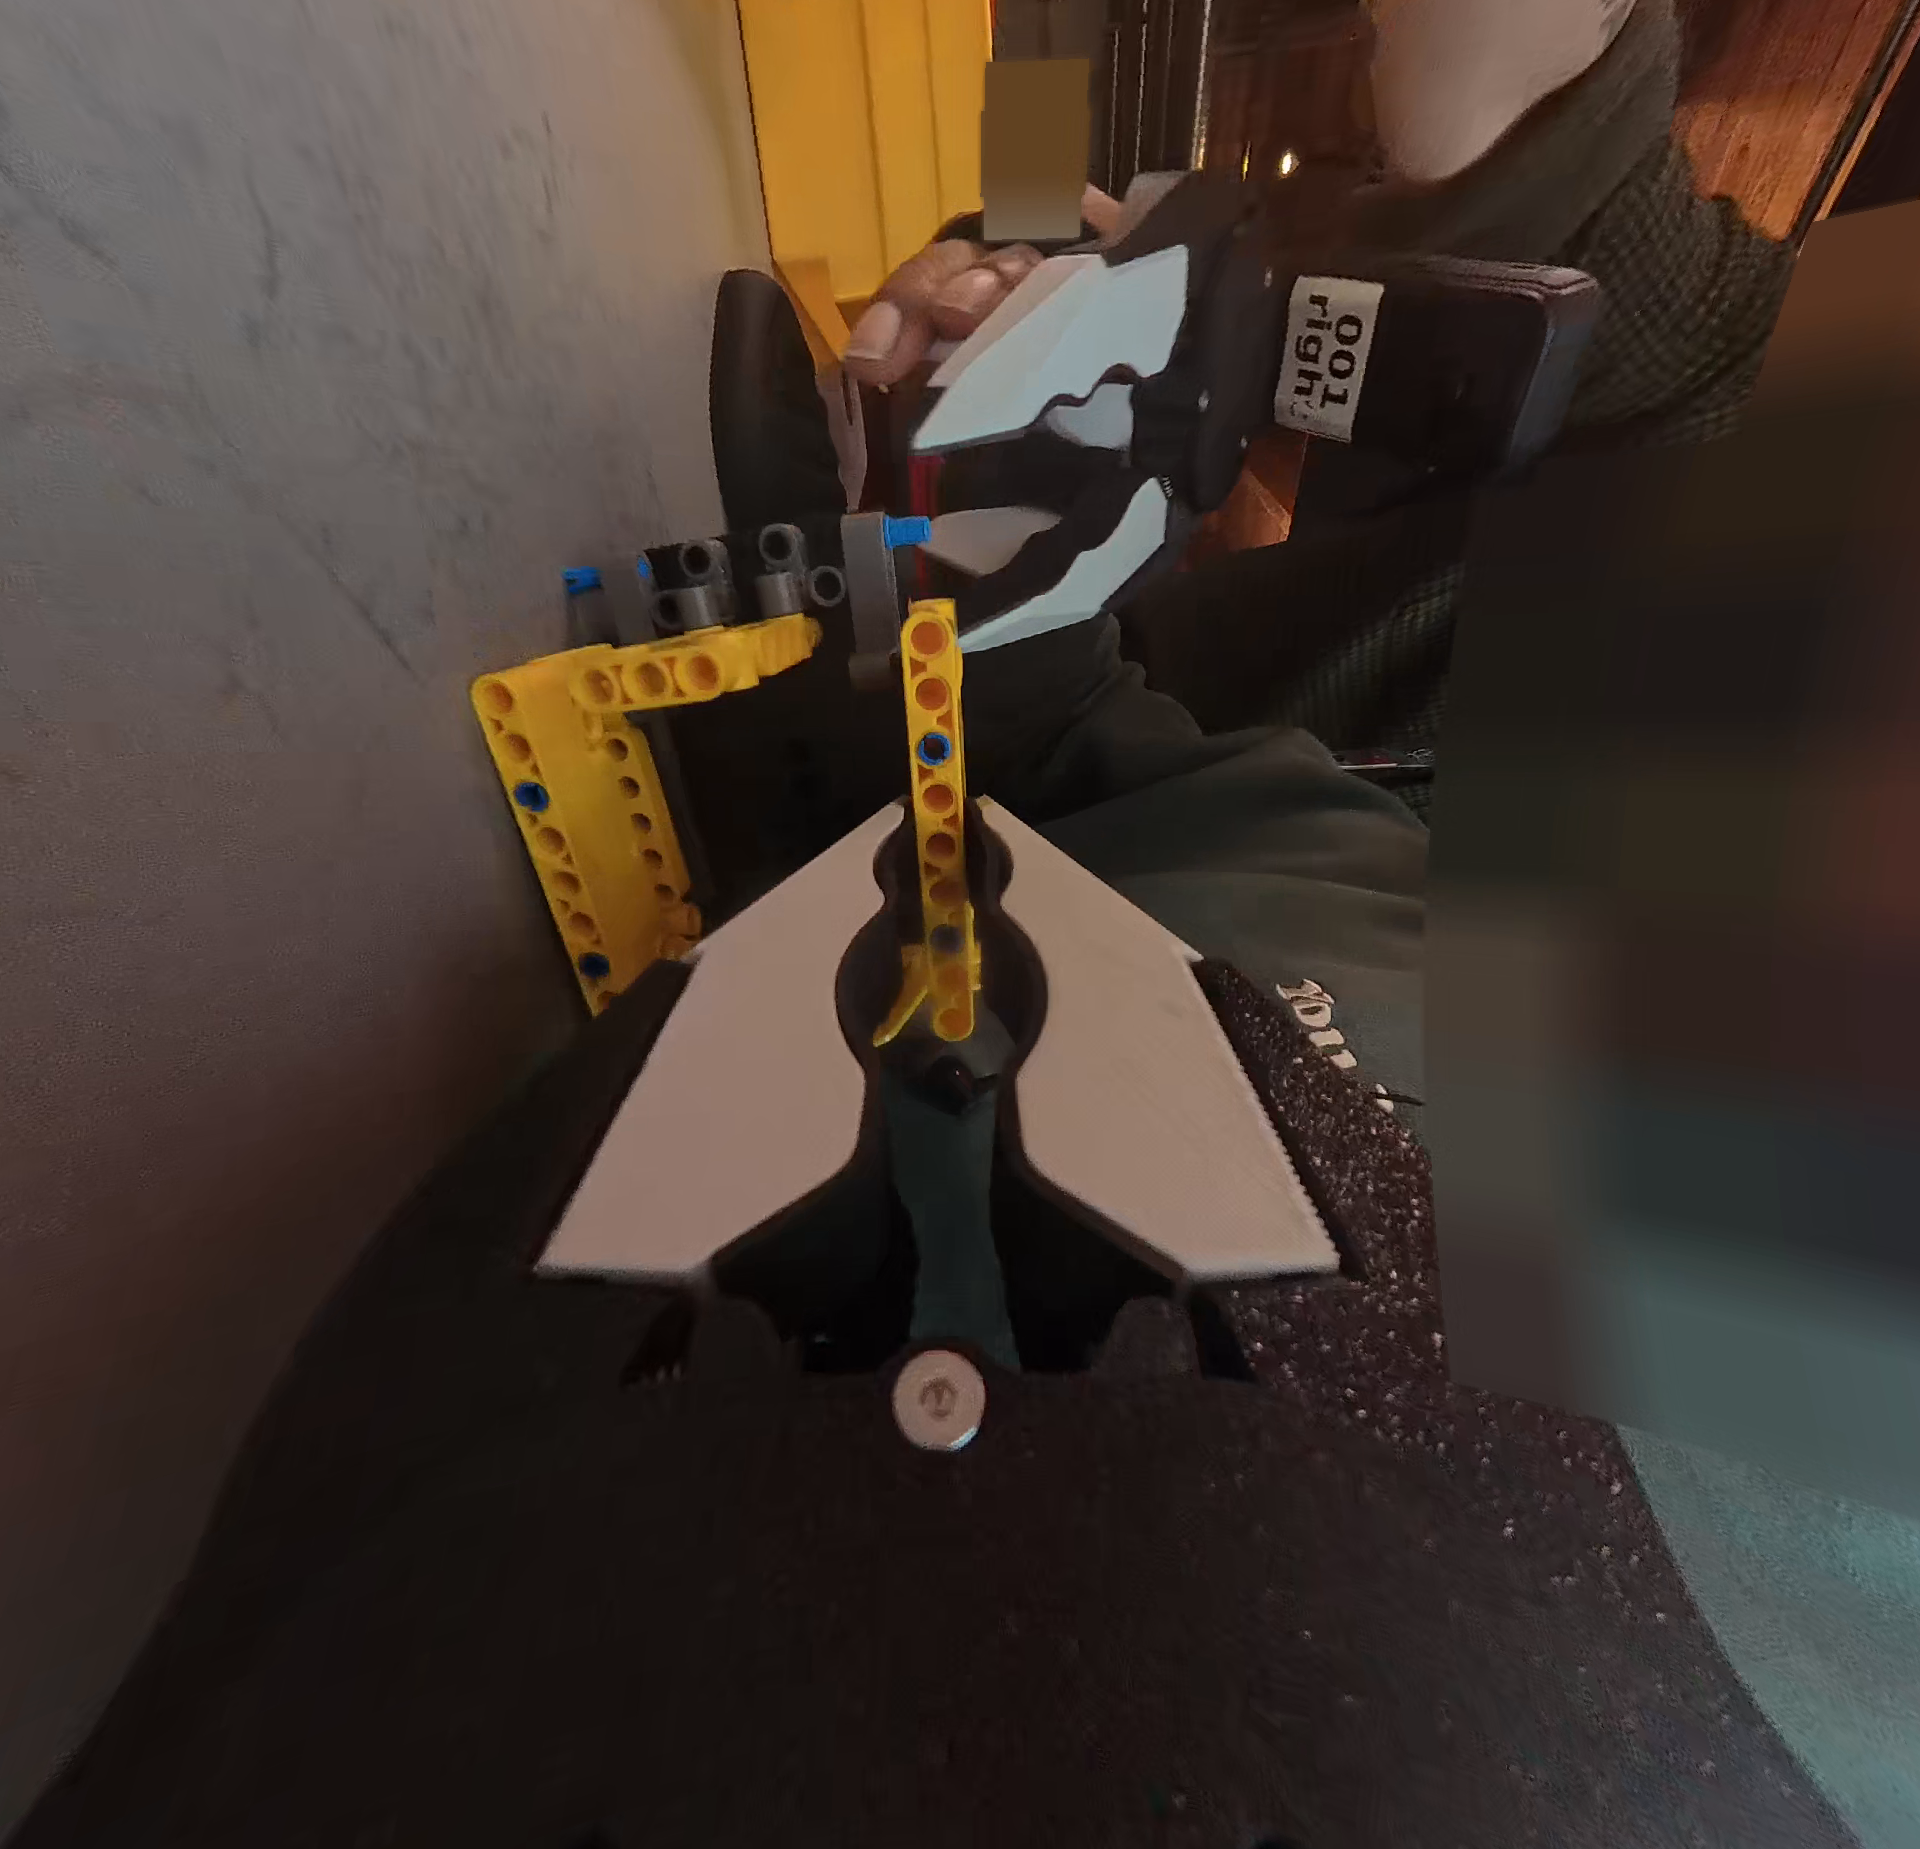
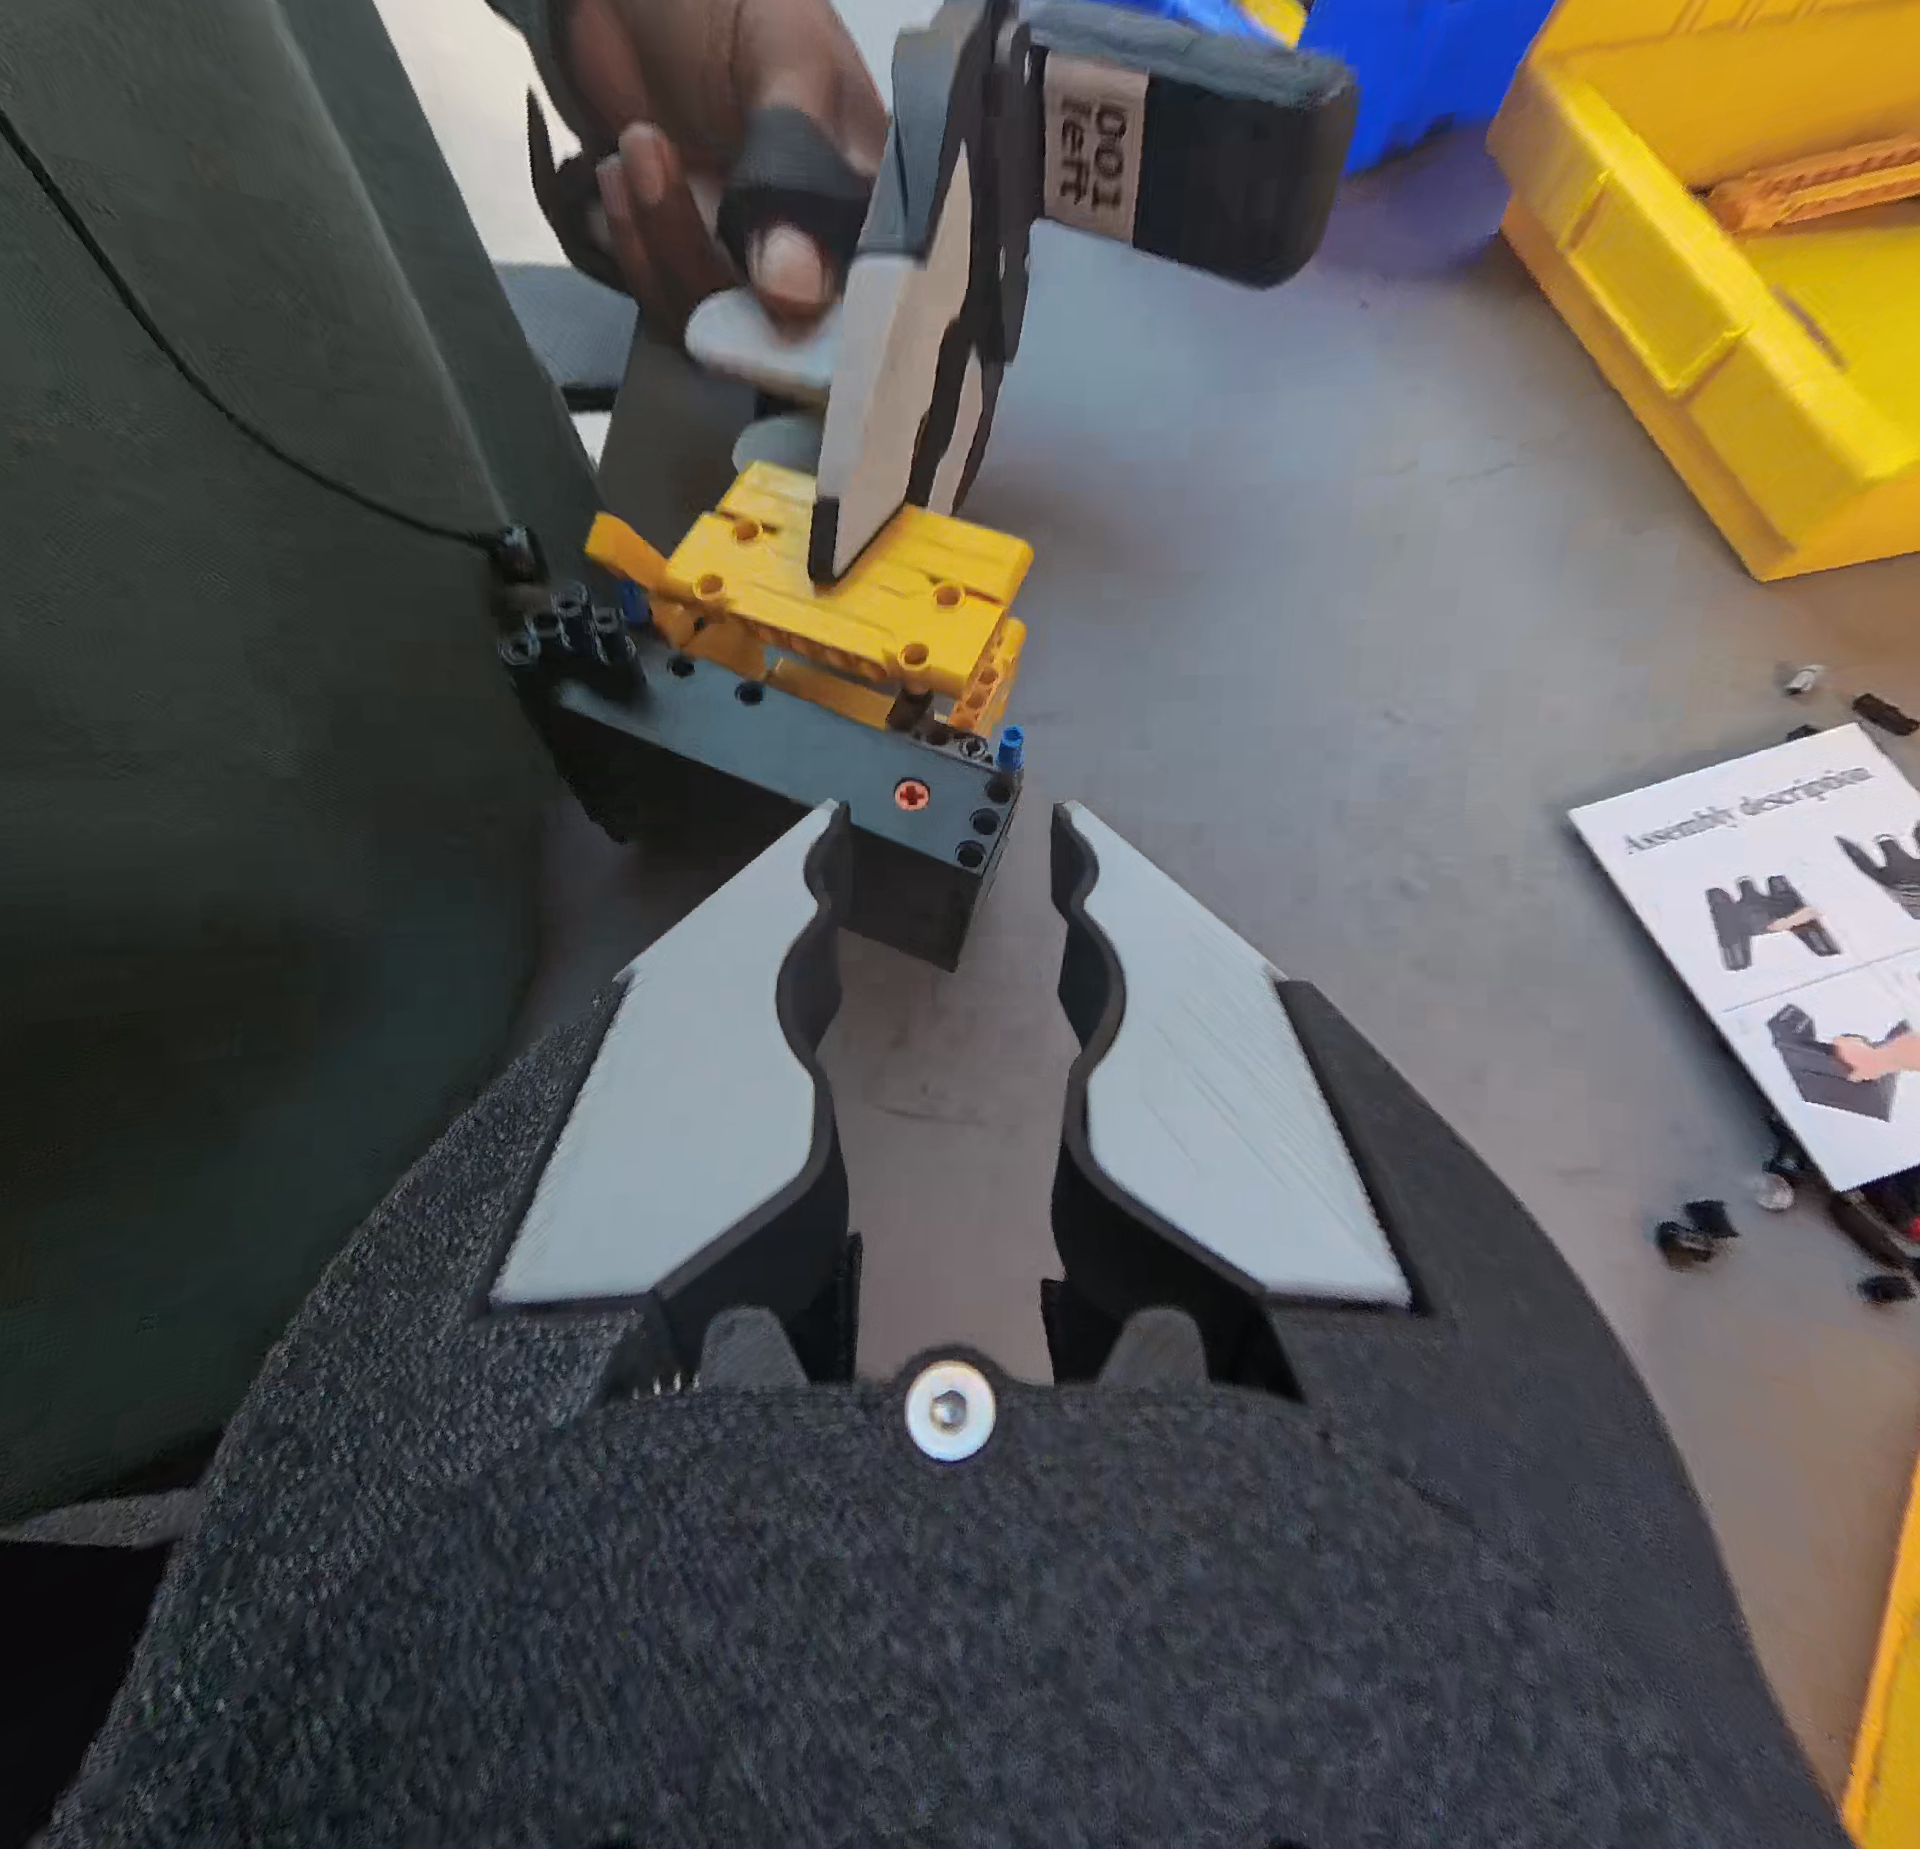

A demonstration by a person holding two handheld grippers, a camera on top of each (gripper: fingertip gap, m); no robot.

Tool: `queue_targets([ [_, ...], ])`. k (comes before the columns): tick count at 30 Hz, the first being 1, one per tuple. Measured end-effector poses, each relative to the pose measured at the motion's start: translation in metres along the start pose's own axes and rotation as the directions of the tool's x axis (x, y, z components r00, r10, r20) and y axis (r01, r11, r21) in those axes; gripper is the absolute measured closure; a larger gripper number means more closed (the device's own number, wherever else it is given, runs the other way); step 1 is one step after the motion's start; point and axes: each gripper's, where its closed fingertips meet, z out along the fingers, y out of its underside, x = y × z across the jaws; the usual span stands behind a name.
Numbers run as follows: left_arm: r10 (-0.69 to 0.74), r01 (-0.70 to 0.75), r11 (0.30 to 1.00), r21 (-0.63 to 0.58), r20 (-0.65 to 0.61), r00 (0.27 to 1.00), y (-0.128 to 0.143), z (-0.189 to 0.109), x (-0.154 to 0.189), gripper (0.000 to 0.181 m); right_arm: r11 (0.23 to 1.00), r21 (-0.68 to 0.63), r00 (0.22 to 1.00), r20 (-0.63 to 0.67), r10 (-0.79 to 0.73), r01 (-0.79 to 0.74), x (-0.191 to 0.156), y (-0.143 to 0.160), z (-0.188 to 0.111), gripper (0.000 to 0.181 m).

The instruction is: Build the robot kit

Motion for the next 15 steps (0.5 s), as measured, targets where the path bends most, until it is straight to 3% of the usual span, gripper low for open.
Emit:
queue_targets([
  [5,-0.011,0.011,1.0,-0.021,0.015,1.0,0.0,0.002,0.0,0.175,0.995,0.076,0.997,-0.041,0.068,-0.065,-0.011,-0.029,0.008,0.155],
  [10,-0.025,0.025,0.999,-0.03,0.005,1.0,0.001,0.004,-0.001,0.176,0.988,0.016,0.986,-0.049,0.157,-0.156,-0.01,-0.017,0.024,0.157],
  [15,-0.057,0.056,0.998,-0.031,-0.019,0.998,0.003,0.006,-0.002,0.176,0.995,-0.014,0.994,-0.038,0.103,-0.103,-0.012,-0.016,0.025,0.157],
])
